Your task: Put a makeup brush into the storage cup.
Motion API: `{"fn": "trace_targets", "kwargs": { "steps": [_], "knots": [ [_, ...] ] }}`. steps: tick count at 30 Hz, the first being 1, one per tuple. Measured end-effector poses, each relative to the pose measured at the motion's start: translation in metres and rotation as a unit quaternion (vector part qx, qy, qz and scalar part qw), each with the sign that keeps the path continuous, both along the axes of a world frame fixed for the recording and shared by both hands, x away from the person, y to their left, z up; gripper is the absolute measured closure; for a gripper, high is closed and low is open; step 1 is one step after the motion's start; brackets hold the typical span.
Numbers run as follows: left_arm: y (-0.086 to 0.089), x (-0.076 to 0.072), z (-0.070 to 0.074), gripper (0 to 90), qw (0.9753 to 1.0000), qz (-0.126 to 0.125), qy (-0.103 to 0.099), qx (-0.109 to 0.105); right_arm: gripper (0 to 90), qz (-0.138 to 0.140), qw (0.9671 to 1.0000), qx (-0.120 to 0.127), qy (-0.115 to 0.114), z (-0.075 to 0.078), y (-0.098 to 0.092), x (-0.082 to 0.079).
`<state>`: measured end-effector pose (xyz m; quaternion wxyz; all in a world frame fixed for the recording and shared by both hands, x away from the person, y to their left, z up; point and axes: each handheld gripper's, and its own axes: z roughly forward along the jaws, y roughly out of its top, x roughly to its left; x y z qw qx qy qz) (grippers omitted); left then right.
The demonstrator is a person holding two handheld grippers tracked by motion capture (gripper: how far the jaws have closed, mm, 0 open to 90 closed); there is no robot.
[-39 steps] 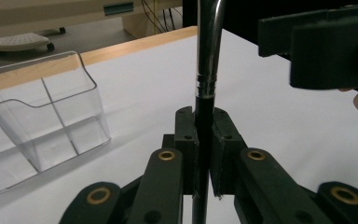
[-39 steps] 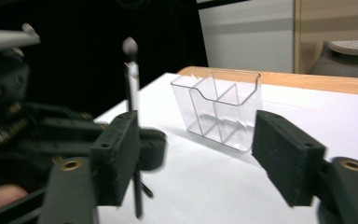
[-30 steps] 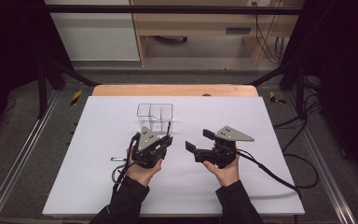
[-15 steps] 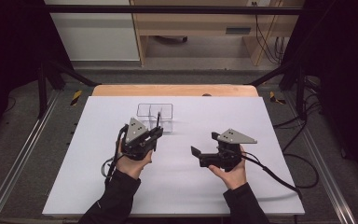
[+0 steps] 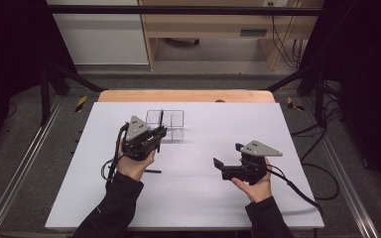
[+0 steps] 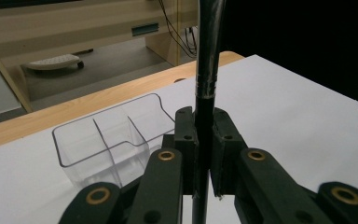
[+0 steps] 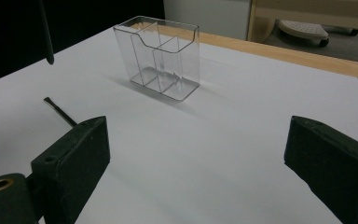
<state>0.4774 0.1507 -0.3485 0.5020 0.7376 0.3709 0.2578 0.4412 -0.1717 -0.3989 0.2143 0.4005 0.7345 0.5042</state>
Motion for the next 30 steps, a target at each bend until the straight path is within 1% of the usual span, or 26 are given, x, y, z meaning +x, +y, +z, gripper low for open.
{"fn": "trace_targets", "kwargs": {
  "steps": [3, 10, 17, 21, 26, 30],
  "knots": [
    [0.002, 0.005, 0.003, 82.3, 1.0, 0.001, 0.0, -0.005, 7.0, -0.004, 1.0, -0.003, 0.0, -0.001, -0.004, -0.001],
    [0.001, 0.022, 0.009, 82.3, 1.0, 0.003, -0.007, -0.001, 7.2, -0.014, 0.9999, -0.004, 0.006, -0.006, -0.014, -0.001],
    [0.002, 0.038, 0.012, 82.4, 0.9999, 0.01, -0.007, 0.002, 6.9, -0.02, 0.9997, -0.004, 0.01, -0.008, -0.019, -0.001],
    [0.003, 0.047, 0.014, 82.4, 0.9999, 0.014, -0.005, -0.004, 6.3, -0.023, 0.9996, -0.01, 0.013, -0.009, -0.02, -0.001],
    [0.005, 0.06, 0.013, 82.3, 0.9998, 0.019, 0.0, -0.011, 6.2, -0.023, 0.9996, -0.011, 0.014, -0.01, -0.02, -0.001],
    [0.005, 0.068, 0.01, 82.3, 0.9998, 0.018, 0.001, -0.012, 5.5, -0.024, 0.9995, -0.017, 0.013, -0.01, -0.021, -0.001]
  ]
}}
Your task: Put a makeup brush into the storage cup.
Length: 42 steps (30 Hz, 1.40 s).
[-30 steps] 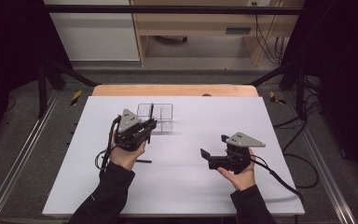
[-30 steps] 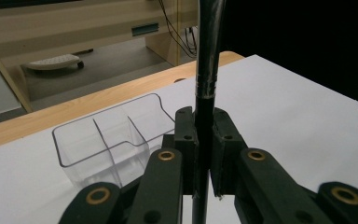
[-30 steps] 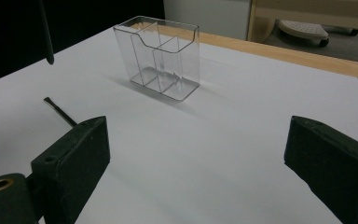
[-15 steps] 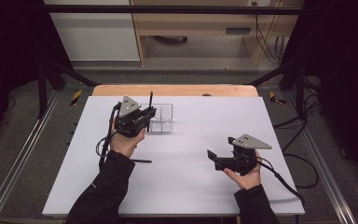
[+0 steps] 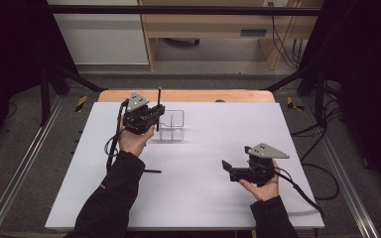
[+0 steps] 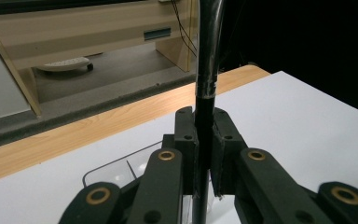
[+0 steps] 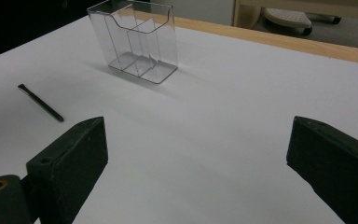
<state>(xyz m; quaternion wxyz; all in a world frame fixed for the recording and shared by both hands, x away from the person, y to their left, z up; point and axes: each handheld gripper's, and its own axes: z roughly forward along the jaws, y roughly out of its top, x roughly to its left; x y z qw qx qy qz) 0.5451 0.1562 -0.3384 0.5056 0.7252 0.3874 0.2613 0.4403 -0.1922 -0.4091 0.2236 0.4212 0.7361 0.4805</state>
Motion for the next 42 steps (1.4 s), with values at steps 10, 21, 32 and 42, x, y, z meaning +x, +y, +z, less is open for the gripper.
{"fn": "trace_targets", "kwargs": {
  "steps": [10, 21, 32, 42],
  "knots": [
    [0.001, 0.015, 0.0, 82.4, 1.0, 0.005, 0.0, -0.008, 5.2, -0.009, 0.9999, -0.006, 0.001, -0.002, -0.003, 0.001],
    [0.0, 0.031, 0.005, 82.4, 0.9997, 0.019, -0.007, -0.011, 5.3, -0.015, 0.9999, 0.002, -0.004, 0.002, -0.008, 0.0],
    [-0.005, 0.045, 0.0, 82.4, 0.9996, 0.025, -0.005, -0.008, 5.5, -0.018, 0.9998, 0.005, -0.005, 0.003, -0.011, -0.001],
    [-0.011, 0.055, -0.005, 82.4, 0.9996, 0.028, -0.004, -0.005, 5.4, -0.017, 0.9998, 0.004, -0.003, 0.003, -0.011, 0.0]
  ]
}}
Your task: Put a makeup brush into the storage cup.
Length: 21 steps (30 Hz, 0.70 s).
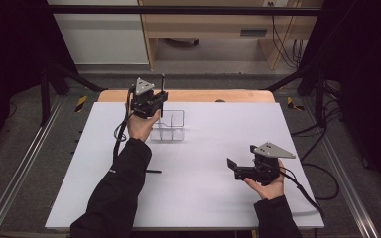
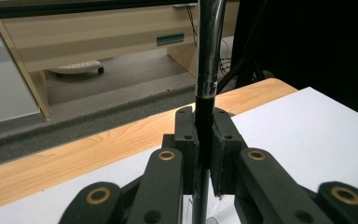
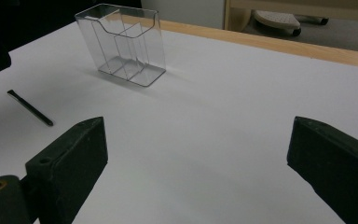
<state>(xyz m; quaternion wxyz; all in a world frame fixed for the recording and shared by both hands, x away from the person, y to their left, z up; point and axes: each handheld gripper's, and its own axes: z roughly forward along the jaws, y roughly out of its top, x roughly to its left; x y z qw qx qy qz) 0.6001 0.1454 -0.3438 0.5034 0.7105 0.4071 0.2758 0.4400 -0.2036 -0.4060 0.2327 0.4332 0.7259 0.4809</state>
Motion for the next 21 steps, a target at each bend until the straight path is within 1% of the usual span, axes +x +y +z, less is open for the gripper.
{"fn": "trace_targets", "kwargs": {
  "steps": [4, 10, 12, 14, 16, 21],
  "knots": [
    [-0.001, 0.004, -0.005, 82.4, 1.0, 0.002, 0.002, -0.001, 5.4, 0.0, 1.0, 0.001, 0.0, 0.0, 0.0, 0.0],
    [-0.008, 0.008, -0.012, 82.5, 0.9999, -0.004, 0.003, 0.009, 5.5, 0.0, 1.0, 0.004, -0.001, 0.001, 0.0, 0.0],
    [-0.009, 0.009, -0.015, 82.4, 0.9999, -0.006, 0.007, 0.008, 5.5, 0.001, 1.0, 0.004, -0.001, 0.001, -0.001, 0.0],
    [-0.011, 0.01, -0.017, 82.5, 0.9999, -0.004, 0.008, 0.013, 5.5, 0.001, 1.0, 0.005, -0.001, 0.001, -0.001, -0.001],
    [-0.011, 0.011, -0.019, 82.5, 0.9999, -0.005, 0.011, 0.011, 5.6, 0.001, 1.0, 0.005, -0.001, 0.001, -0.001, -0.001],
    [-0.012, 0.012, -0.025, 82.5, 0.9998, -0.002, 0.013, 0.015, 5.6, 0.002, 1.0, 0.003, 0.0, 0.001, 0.0, 0.0]
  ]
}}
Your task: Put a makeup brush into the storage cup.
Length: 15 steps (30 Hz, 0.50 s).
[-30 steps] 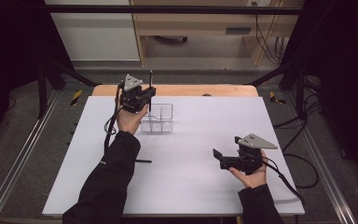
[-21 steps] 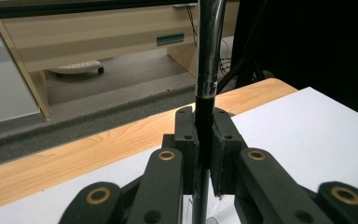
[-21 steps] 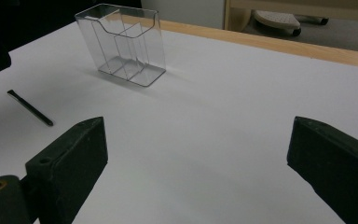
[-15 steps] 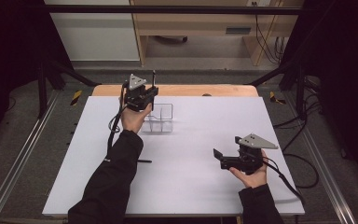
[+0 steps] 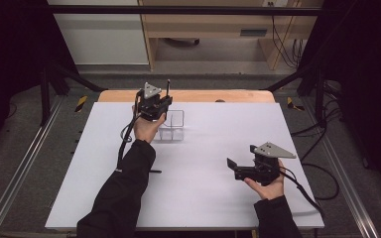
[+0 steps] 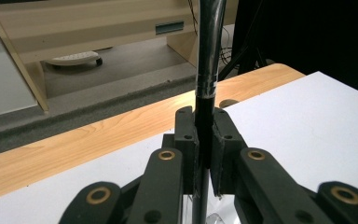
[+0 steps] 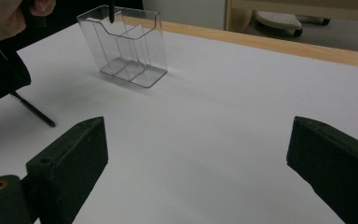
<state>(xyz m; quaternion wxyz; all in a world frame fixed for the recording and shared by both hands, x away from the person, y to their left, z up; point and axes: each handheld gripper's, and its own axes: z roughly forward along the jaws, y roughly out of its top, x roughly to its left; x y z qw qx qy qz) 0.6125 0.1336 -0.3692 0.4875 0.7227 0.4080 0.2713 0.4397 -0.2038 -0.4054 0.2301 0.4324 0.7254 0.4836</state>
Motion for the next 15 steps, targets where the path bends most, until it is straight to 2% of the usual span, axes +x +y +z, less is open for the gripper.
{"fn": "trace_targets", "kwargs": {
  "steps": [15],
  "knots": [
    [0.002, -0.003, -0.021, 82.5, 0.9999, -0.002, 0.01, 0.0, 5.6, 0.001, 1.0, -0.001, 0.001, -0.001, 0.001, 0.0]
  ]
}}
